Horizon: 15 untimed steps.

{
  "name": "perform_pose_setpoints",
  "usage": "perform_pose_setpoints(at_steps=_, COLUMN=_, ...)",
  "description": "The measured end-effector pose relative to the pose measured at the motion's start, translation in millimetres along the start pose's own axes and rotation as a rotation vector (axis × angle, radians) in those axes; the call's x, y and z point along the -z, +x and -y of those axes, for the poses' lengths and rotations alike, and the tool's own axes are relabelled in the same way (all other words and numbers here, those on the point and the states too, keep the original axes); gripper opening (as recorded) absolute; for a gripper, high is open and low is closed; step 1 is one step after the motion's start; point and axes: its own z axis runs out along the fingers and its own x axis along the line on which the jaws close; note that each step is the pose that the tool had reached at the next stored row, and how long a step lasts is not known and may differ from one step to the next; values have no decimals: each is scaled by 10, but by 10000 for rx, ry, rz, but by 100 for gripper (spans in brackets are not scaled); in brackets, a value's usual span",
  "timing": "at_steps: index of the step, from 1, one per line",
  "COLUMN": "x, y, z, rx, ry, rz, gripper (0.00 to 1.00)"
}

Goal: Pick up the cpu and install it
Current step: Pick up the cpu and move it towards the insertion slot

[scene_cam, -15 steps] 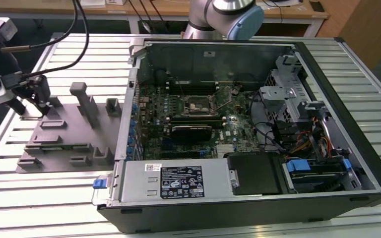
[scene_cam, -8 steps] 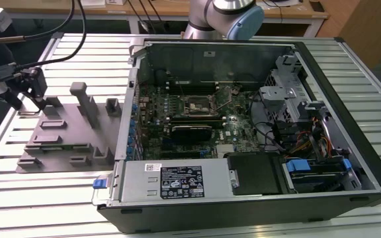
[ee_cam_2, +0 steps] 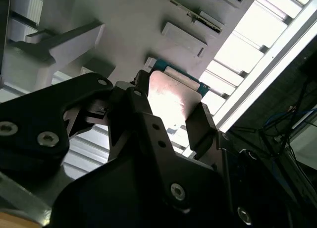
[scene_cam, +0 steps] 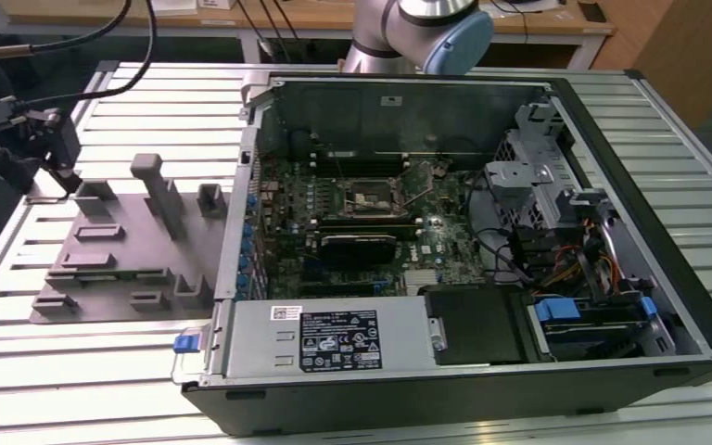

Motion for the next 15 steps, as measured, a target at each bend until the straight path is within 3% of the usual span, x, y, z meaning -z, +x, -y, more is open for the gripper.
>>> perform_pose_setpoints(at_steps=15, x=360, y=-23, z=-21, rx=6, ry=-64, rz=169, gripper=54)
